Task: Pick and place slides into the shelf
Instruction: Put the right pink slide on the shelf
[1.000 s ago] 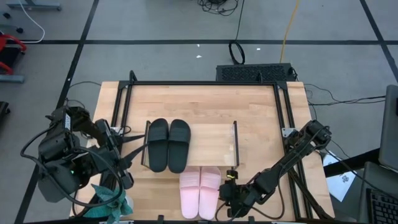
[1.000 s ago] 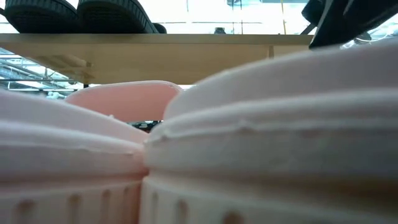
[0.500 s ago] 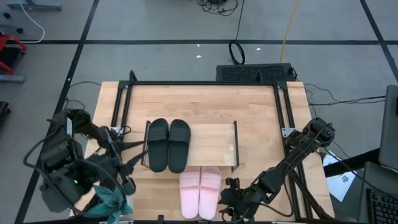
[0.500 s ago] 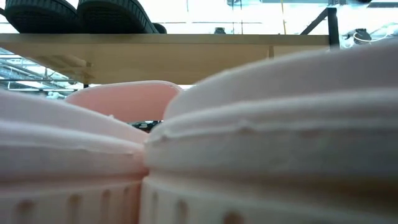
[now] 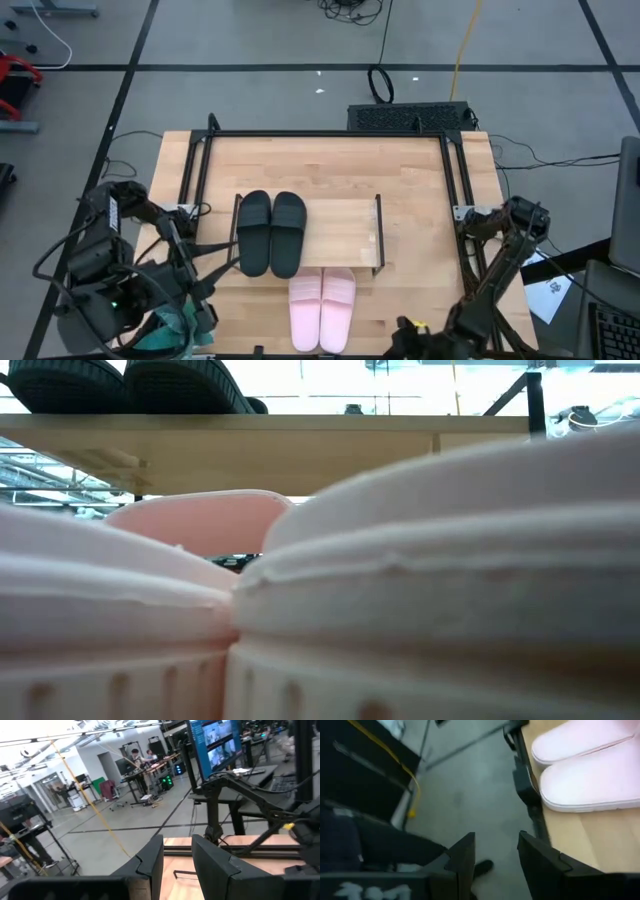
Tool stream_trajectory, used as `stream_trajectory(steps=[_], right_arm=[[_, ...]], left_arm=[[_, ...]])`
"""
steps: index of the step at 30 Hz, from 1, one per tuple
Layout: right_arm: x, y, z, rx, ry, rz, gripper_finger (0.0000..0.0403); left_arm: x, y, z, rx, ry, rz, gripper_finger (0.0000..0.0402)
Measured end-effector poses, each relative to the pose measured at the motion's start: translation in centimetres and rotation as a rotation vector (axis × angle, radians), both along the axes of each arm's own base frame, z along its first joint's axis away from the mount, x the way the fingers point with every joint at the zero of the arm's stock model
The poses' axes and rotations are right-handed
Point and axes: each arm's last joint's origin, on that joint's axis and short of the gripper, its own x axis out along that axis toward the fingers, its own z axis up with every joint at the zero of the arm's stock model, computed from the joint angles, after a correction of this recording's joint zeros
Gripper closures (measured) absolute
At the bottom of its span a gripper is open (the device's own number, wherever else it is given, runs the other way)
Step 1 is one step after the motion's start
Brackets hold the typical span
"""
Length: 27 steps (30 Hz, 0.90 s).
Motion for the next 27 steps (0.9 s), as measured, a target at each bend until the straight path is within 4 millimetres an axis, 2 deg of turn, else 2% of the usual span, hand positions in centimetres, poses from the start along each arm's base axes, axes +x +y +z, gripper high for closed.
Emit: stream_trajectory(steps=[5,11,18,22,27], right_arm=[[-0.7,1.4,-0.4,0.101,-0.078,-0.123,0.0264],[1.4,2.0,-2.4,0.132,-0.194,-0.278,0.0264],[5.1,0.4,-5.8,0.061,-0.187,-0.398,0.0264],[6.5,-0.7,-6.7,0.019,-0.185,-0.450,0.0264],[7.1,-1.7,-7.1,-0.029,-0.157,-0.489,0.0264]], left_arm=[[-0.5,-0.3,0.2,-0.001,-0.015,0.022,0.0293],[-1.1,-0.7,0.2,0.014,-0.008,-0.001,0.0293],[-2.1,-1.4,0.2,0.046,0.006,-0.043,0.0293],[-2.6,-1.7,0.2,0.084,0.022,-0.063,0.0293],[-2.9,-1.9,0.2,0.129,0.042,-0.076,0.0293]])
